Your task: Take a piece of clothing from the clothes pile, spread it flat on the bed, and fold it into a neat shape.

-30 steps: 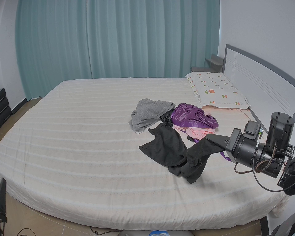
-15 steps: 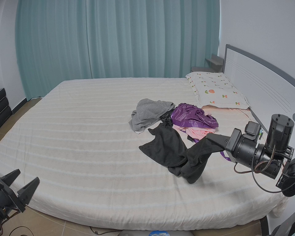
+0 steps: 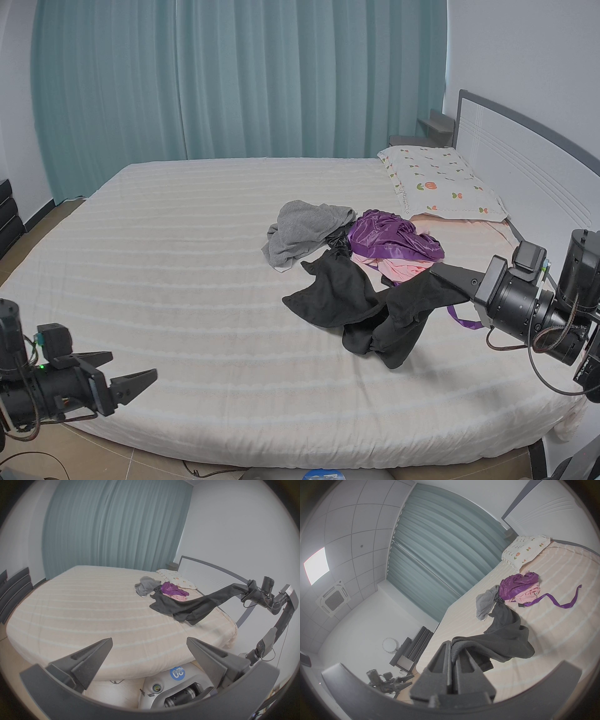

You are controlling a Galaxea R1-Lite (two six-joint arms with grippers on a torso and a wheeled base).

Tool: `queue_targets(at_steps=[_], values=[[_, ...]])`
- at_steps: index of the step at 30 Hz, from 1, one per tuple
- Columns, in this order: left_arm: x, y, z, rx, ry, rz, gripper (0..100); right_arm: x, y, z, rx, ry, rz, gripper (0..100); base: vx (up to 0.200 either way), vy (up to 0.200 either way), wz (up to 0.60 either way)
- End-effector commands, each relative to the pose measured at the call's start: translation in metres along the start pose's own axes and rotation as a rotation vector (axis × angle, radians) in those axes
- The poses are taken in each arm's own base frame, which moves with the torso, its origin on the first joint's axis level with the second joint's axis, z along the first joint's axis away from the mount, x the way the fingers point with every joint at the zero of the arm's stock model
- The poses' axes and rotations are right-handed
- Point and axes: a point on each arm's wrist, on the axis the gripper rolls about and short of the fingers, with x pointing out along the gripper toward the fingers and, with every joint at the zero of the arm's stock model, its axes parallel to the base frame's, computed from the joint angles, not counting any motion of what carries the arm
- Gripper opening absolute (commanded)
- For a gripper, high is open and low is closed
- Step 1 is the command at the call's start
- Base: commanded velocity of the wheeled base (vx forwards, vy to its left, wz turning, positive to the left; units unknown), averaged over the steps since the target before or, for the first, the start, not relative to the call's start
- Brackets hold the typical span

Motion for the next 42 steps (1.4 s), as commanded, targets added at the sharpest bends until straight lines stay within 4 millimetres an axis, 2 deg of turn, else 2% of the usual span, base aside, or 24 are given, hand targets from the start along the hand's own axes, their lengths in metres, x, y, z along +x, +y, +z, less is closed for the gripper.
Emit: queue_targets(at_steps=[1,4,5,6,11,13,14,15,17,19,20,21,30,36,42], values=[[0.081,-0.013,-0.001,-0.040,0.178,-0.074,100,-0.017,0.016,0.010,-0.027,-0.040,0.084,0,0.000,0.000,0.00],[0.114,-0.034,0.004,-0.155,0.220,-0.118,100,-0.018,0.021,0.010,-0.076,-0.005,0.142,0,0.000,0.000,0.00],[0.116,-0.035,0.003,-0.162,0.225,-0.118,100,-0.018,0.021,0.010,-0.078,-0.004,0.145,0,0.000,0.000,0.00],[0.134,-0.047,0.008,-0.217,0.236,-0.109,100,-0.018,0.025,0.014,-0.083,-0.014,0.163,0,0.000,0.000,0.00],[0.189,-0.069,0.007,-0.309,0.279,-0.076,100,-0.016,0.030,0.019,-0.089,-0.036,0.178,0,0.000,0.000,0.00],[0.197,-0.071,0.006,-0.320,0.286,-0.073,100,-0.016,0.030,0.019,-0.089,-0.037,0.179,0,0.000,0.000,0.00],[0.218,-0.077,0.002,-0.357,0.306,-0.067,100,-0.017,0.031,0.019,-0.091,-0.038,0.180,0,0.000,0.000,0.00],[0.219,-0.077,0.002,-0.360,0.306,-0.067,100,-0.017,0.031,0.019,-0.091,-0.038,0.180,0,0.000,0.000,0.00],[0.242,-0.080,-0.002,-0.399,0.319,-0.056,100,-0.019,0.032,0.020,-0.092,-0.044,0.188,0,0.000,0.000,0.00],[0.257,-0.081,-0.006,-0.409,0.332,-0.045,100,-0.019,0.032,0.021,-0.092,-0.048,0.188,0,0.000,0.000,0.00],[0.257,-0.081,-0.006,-0.409,0.332,-0.045,100,-0.019,0.032,0.021,-0.092,-0.048,0.188,0,0.000,0.000,0.00],[0.272,-0.082,-0.009,-0.409,0.340,-0.030,100,-0.023,0.034,0.023,-0.095,-0.057,0.196,0,0.000,0.000,0.00],[0.320,-0.085,-0.016,-0.362,0.285,0.039,100,-0.024,0.033,0.024,-0.095,-0.062,0.195,0,0.000,0.000,0.00],[0.335,-0.077,-0.025,-0.135,0.294,0.025,100,-0.023,0.033,0.024,-0.096,-0.060,0.191,0,0.000,0.000,0.00],[0.351,-0.078,-0.021,0.021,0.237,-0.014,100,-0.022,0.031,0.025,-0.096,-0.063,0.186,0,0.000,0.000,0.00]])
